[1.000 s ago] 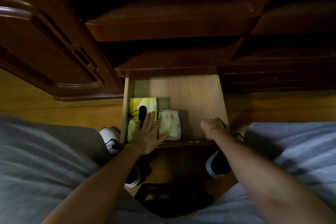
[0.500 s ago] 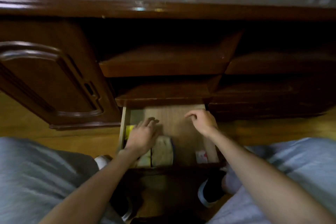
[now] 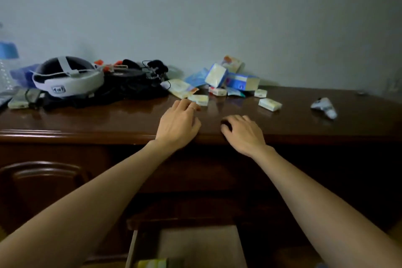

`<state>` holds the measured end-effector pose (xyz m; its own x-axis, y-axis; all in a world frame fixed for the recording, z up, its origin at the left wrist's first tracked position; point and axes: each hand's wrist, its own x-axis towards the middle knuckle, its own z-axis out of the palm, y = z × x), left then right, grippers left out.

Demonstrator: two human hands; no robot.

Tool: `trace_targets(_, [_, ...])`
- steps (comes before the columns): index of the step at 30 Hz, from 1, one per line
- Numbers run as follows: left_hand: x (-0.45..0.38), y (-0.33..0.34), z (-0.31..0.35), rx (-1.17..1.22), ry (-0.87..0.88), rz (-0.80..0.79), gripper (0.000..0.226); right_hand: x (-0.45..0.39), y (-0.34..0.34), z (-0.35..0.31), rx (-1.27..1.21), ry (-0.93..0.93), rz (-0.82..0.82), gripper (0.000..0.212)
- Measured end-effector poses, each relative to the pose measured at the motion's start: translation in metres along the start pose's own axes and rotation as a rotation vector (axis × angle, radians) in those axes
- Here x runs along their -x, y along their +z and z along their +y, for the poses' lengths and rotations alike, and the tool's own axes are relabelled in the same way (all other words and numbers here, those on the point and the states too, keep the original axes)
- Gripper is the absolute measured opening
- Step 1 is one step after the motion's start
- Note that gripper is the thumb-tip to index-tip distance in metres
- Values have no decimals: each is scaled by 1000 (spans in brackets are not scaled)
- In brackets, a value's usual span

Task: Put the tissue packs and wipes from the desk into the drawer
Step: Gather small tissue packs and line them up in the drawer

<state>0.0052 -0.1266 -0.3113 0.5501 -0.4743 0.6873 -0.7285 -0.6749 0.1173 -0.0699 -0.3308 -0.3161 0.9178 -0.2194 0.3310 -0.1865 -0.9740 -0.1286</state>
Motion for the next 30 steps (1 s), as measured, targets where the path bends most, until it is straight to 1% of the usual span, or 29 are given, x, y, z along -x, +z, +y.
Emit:
trace_targets(2, [-34, 16, -8, -10, -38, -97, 44, -14, -2, 5, 68, -20, 65, 42])
trace_targets(5, [-81, 39, -18, 0, -110, -221, 60, -38, -9, 17, 60, 2, 121, 36])
trace_targets(6, [-92, 49, -22, -7, -138, -260, 63, -47, -10, 25, 52, 23, 141, 34])
trace_targets(8, [-107, 74, -29, -36, -140, -366, 62, -69, -8, 48, 86, 70, 199, 33])
trace_targets(9, [-109, 87, -32, -37, -127, -416, 60, -81, -7, 63, 111, 127, 204, 39])
trace_targets(10, [-111, 98, -35, -33, -116, -435, 57, -91, -6, 81, 128, 223, 173, 49])
trace_targets(11, [-114, 106, -37, -38, -98, -421, 54, -101, -5, 99, 128, 344, 117, 58])
trace_targets(13, [-122, 114, -39, -93, -28, -369, 51, -118, -4, 131, 81, 542, -38, 67])
trace_targets(14, [-127, 117, -39, -121, 4, -356, 51, -125, -2, 142, 56, 592, -99, 66])
trace_targets(15, [-132, 119, -40, -137, 22, -351, 51, -133, 0, 150, 45, 617, -110, 65])
trace_targets(16, [-136, 122, -40, -143, 24, -350, 54, -142, 1, 154, 53, 632, -85, 65])
trace_targets(18, [-147, 129, -38, -152, 11, -343, 61, -160, 1, 154, 85, 639, -28, 72])
trace_targets(21, [-166, 145, -27, -149, 34, -312, 75, -189, 5, 155, 128, 553, -73, 78])
trace_targets(23, [-182, 161, -21, -69, 48, -382, 84, -207, 12, 162, 92, 514, -146, 78])
trace_targets(26, [-205, 186, -16, 63, 73, -584, 87, -225, 27, 175, 108, 466, -233, 68])
trace_targets(28, [-214, 198, -17, 72, 95, -617, 85, -231, 30, 180, 118, 446, -242, 65])
trace_targets(30, [-217, 202, -17, 84, 91, -596, 84, -230, 30, 181, 126, 454, -234, 63])
